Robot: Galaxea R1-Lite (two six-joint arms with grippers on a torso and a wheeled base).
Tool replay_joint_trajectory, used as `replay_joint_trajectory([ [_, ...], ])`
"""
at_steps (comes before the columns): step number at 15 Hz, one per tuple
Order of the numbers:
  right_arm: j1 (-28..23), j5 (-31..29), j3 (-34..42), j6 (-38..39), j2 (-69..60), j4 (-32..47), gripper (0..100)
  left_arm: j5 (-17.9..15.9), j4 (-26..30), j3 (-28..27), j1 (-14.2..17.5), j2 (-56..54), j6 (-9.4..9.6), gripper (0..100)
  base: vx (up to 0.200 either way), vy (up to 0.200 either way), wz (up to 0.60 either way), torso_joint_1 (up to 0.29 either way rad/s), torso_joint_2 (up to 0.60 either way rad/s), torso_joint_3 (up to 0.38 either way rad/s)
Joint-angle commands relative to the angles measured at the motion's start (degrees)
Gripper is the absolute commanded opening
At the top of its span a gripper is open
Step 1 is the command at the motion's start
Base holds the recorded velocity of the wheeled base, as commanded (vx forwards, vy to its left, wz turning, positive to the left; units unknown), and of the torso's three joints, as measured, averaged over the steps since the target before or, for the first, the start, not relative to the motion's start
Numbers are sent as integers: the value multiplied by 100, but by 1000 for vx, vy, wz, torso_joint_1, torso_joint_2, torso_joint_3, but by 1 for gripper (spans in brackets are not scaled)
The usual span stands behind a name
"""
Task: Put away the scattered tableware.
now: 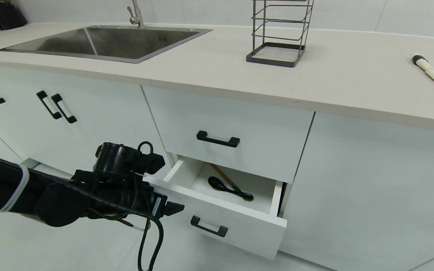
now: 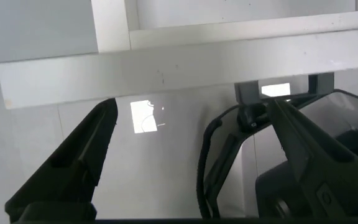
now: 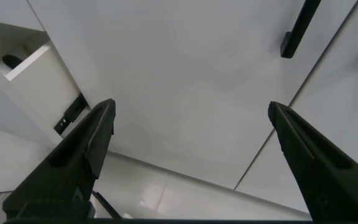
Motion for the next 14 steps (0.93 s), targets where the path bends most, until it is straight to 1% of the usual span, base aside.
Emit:
replay_joint_trajectory([
  [1, 0, 4, 0, -2, 12, -1, 100, -1, -47, -202, -1, 198, 3, 100, 0, 0, 0, 0, 0, 0],
  [3, 0, 4, 0, -2, 12, -1, 100, 8, -241, -317, -1, 313, 3, 100, 0, 0, 0, 0, 0, 0],
  [4, 0, 4, 0, -2, 12, -1, 100, 17, -513, -360, -1, 418, 3, 100, 0, 0, 0, 0, 0, 0],
  [7, 0, 4, 0, -2, 12, -1, 100, 25, -996, -369, -1, 603, 12, 100, 0, 0, 0, 0, 0, 0],
  [11, 8, 4, 0, -2, 12, -1, 100, -1, -1295, -387, -1, 735, 12, 100, 0, 0, 0, 0, 0, 0],
  [14, 0, 4, 0, -2, 12, -1, 100, -19, -1629, -448, -1, 875, 3, 100, 0, 0, 0, 0, 0, 0],
])
